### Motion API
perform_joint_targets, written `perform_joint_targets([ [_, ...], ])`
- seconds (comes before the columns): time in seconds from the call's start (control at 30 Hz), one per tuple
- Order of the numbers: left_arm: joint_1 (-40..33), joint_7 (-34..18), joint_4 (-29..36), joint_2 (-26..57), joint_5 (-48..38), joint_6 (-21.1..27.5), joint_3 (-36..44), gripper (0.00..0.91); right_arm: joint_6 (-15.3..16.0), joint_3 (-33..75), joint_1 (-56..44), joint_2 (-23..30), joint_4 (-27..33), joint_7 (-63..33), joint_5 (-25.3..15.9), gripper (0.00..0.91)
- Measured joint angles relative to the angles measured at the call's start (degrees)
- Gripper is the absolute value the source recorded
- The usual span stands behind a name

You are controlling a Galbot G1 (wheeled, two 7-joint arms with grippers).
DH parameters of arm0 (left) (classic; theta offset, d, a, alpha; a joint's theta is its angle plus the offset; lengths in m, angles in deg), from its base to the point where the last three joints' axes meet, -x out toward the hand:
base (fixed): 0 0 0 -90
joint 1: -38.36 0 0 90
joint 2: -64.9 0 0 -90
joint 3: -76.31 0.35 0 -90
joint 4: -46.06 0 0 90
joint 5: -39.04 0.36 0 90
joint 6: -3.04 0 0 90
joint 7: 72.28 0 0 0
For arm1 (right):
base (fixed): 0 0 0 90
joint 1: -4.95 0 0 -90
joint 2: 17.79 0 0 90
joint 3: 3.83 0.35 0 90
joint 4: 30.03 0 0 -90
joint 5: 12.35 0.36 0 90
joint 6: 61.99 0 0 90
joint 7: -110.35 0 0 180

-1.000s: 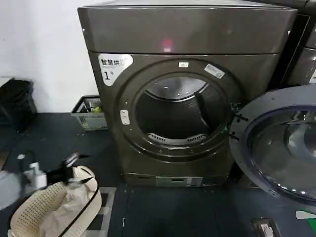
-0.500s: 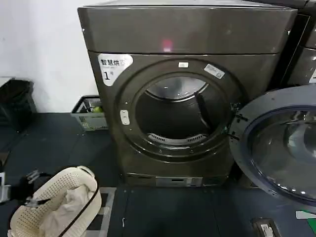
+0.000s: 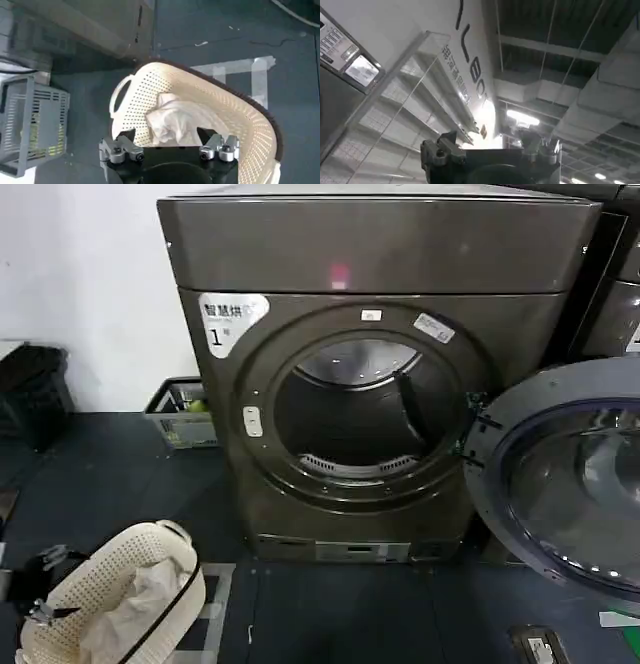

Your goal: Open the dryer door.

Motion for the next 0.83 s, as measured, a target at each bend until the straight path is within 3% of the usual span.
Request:
perform_joint_targets([
  [0.83,-1.03,4.28,-1.91,-0.49,5.69,-1.9,-0.06,0.907,0.22,1.0,-0.7,0.44,-0.02,-0.39,0.24,0.907],
])
